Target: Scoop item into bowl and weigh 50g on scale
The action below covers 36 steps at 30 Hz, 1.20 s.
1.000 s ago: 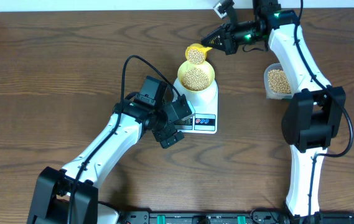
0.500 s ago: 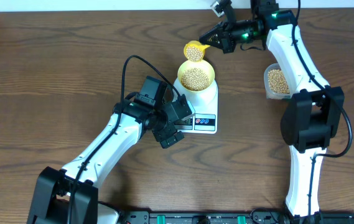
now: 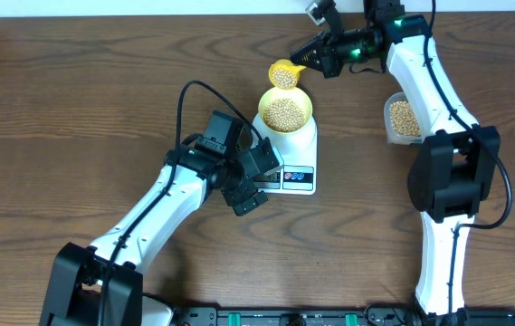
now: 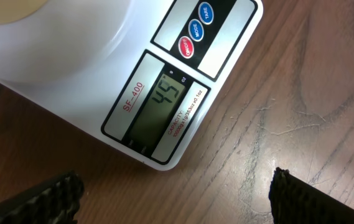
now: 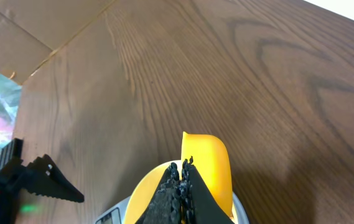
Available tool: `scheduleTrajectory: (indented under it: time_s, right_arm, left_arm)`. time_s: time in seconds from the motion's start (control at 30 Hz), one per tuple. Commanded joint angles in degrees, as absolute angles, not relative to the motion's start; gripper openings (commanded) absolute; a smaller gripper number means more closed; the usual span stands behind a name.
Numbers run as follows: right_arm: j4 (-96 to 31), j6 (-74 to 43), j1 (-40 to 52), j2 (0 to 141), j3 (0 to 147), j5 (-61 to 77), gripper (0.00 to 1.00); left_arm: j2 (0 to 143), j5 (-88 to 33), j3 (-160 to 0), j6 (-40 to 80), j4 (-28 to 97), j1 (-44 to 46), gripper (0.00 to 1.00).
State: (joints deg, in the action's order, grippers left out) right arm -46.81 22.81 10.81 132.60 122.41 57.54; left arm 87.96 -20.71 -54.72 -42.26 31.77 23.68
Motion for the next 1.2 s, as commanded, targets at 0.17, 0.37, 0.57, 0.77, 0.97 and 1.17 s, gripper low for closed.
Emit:
scheduleTrajectory:
  time_s: [0.17,0.37,0.57,0.77,0.97,1.17]
  right_arm:
    - [-45.3,22.0,10.9,131.5,123.1,70.1,0.01]
    - [-43.6,17.1,10.0,131.5,123.1,70.1,0.01]
    - [-40.0,14.5,8.6,131.5,123.1,70.3,0.01]
    - [-38.3,13.4,8.3,131.5,123.1,72.6,0.01]
    - [-32.6,6.9,7.3,131.5,123.1,72.7,0.01]
    - [-24.2,-4.0,5.8,131.5,123.1,72.9,0.01]
  left_arm:
    - [87.8,-21.4,-54.6,-42.9,32.1,23.5,0.98]
    - [87.8,-21.4,-54.6,-42.9,32.1,23.5,0.98]
    - [87.8,-21.4,-54.6,-42.9,32.1,23.5,0.98]
    - [87.8,-21.4,-54.6,-42.9,32.1,23.5,0.98]
    - [87.8,-21.4,-54.6,-42.9,32.1,23.5,0.98]
    - [87.8,-21.4,-54.6,-42.9,32.1,23.5,0.98]
